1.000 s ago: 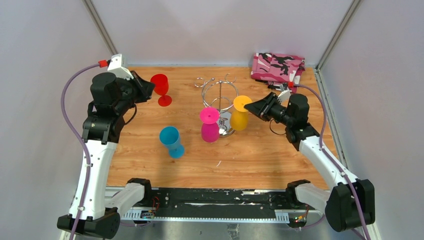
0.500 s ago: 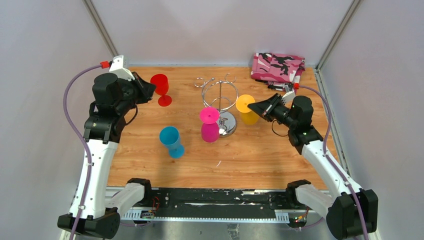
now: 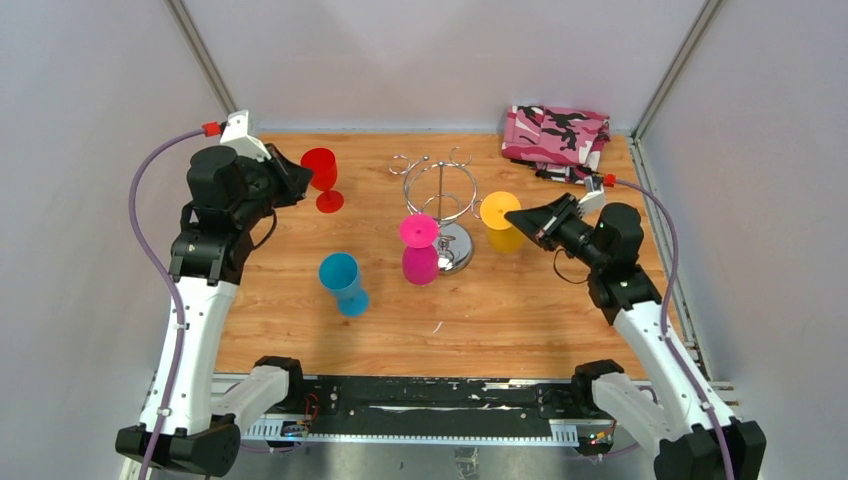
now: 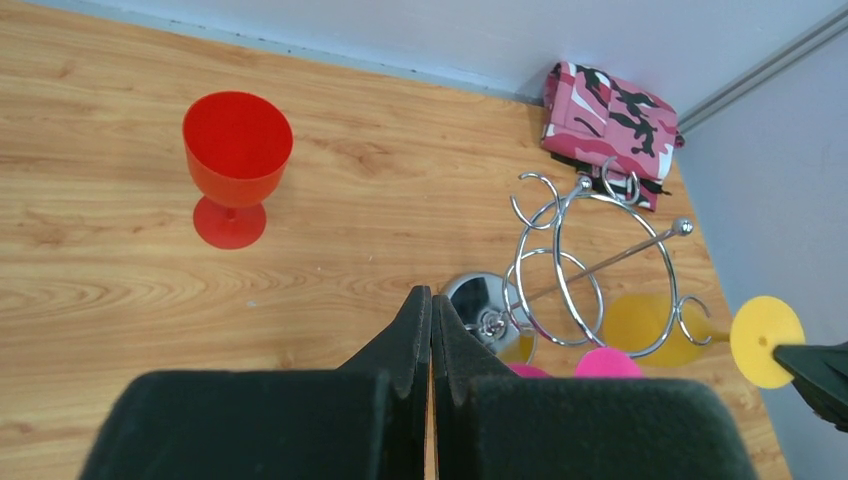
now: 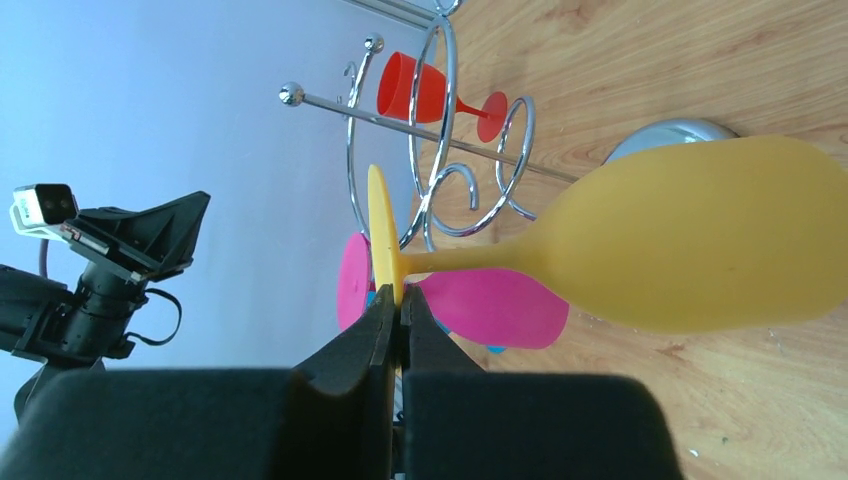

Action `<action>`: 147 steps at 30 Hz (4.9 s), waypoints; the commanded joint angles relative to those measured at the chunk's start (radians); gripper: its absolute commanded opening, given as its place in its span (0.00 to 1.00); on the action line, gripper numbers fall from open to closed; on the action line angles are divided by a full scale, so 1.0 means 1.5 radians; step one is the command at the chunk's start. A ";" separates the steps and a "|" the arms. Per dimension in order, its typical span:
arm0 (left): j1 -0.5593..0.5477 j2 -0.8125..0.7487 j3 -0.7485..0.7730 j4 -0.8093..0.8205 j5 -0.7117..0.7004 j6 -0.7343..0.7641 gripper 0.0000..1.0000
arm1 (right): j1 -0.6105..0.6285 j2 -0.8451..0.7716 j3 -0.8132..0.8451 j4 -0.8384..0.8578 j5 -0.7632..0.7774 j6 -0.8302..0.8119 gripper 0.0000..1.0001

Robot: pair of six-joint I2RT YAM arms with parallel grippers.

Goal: Take the wine glass off the wine glass rack

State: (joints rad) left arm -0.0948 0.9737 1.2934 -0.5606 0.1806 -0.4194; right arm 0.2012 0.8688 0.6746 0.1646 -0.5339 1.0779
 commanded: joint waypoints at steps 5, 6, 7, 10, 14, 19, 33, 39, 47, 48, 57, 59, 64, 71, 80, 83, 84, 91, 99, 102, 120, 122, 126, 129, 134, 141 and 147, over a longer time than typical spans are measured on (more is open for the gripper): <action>-0.002 0.014 -0.009 0.019 -0.010 0.000 0.00 | -0.010 -0.120 0.115 -0.271 0.122 -0.120 0.00; -0.003 0.016 -0.008 0.018 -0.019 0.000 0.00 | -0.010 -0.134 0.132 -0.287 0.143 -0.136 0.00; -0.003 0.018 -0.007 0.018 -0.026 0.001 0.00 | -0.011 -0.144 0.151 -0.302 0.158 -0.153 0.00; -0.003 0.032 0.001 0.017 -0.039 -0.001 0.00 | -0.010 -0.137 0.236 -0.335 0.170 -0.208 0.00; -0.032 0.075 0.051 0.022 -0.053 -0.003 0.00 | -0.010 -0.073 0.337 -0.296 0.101 -0.235 0.00; -0.063 0.144 0.125 0.144 0.106 -0.042 0.00 | -0.007 0.048 0.439 -0.137 -0.059 -0.144 0.00; -0.060 0.246 -0.077 1.185 0.429 -0.563 0.26 | -0.005 0.199 0.537 0.440 -0.199 0.190 0.00; -0.057 0.340 -0.066 1.426 0.430 -0.730 0.30 | 0.024 0.258 0.511 0.687 -0.175 0.379 0.00; -0.057 0.308 -0.071 1.426 0.437 -0.714 0.38 | 0.141 0.301 0.486 0.723 -0.176 0.367 0.00; -0.057 0.308 -0.070 1.426 0.439 -0.718 0.47 | 0.153 0.306 0.483 0.725 -0.176 0.364 0.00; -0.056 0.305 -0.089 1.426 0.441 -0.716 0.64 | 0.179 0.309 0.459 0.730 -0.173 0.365 0.00; -0.056 0.308 -0.089 1.426 0.442 -0.716 0.64 | 0.184 0.303 0.456 0.721 -0.176 0.360 0.00; -0.056 0.307 -0.086 1.426 0.440 -0.714 0.64 | 0.204 0.304 0.431 0.724 -0.174 0.357 0.00; -0.056 0.243 -0.107 1.426 0.447 -0.713 0.61 | 0.229 0.396 0.404 0.928 -0.124 0.469 0.00; -0.056 0.158 -0.147 1.425 0.470 -0.710 0.43 | 0.244 0.485 0.438 0.954 -0.118 0.494 0.00; -0.056 0.150 -0.155 1.425 0.474 -0.711 0.33 | 0.248 0.491 0.433 0.955 -0.117 0.491 0.00; -0.056 0.148 -0.157 1.425 0.475 -0.711 0.30 | 0.248 0.490 0.431 0.955 -0.117 0.489 0.00; -0.056 0.139 -0.164 1.424 0.480 -0.707 0.04 | 0.248 0.491 0.424 0.954 -0.118 0.488 0.00; -0.050 0.130 -0.172 1.425 0.464 -0.714 0.00 | 0.246 0.503 0.410 0.954 -0.117 0.493 0.29; -0.020 0.114 -0.184 1.424 0.432 -0.726 0.00 | 0.241 0.493 0.396 0.954 -0.111 0.488 0.68; 0.041 -0.036 0.246 0.041 0.043 0.005 0.00 | 0.123 0.375 0.292 0.936 -0.152 0.481 0.94; 0.041 0.015 0.345 -0.097 -0.028 0.041 0.00 | 0.107 0.358 0.290 0.908 -0.173 0.465 0.94; 0.041 0.140 0.533 -0.353 -0.141 0.113 0.00 | 0.080 0.307 0.292 0.759 -0.233 0.374 0.95; 0.041 0.179 0.551 -0.419 -0.228 0.134 0.00 | 0.076 0.246 0.312 0.513 -0.269 0.180 0.95; 0.041 0.229 0.499 -0.496 -0.269 0.169 0.00 | 0.075 0.150 0.391 0.050 -0.201 -0.139 0.97; 0.041 0.265 0.395 -0.474 -0.204 0.155 0.00 | 0.071 0.119 0.423 -0.078 -0.157 -0.221 0.97; 0.041 0.283 0.325 -0.401 -0.105 0.143 0.00 | 0.071 0.130 0.416 -0.088 -0.160 -0.223 0.97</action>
State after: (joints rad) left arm -0.0402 1.4040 1.8496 -1.2419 -0.0975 -0.2092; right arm 0.3244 1.0527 1.2968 0.1120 -0.7815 0.7975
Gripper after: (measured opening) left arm 0.045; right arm 0.971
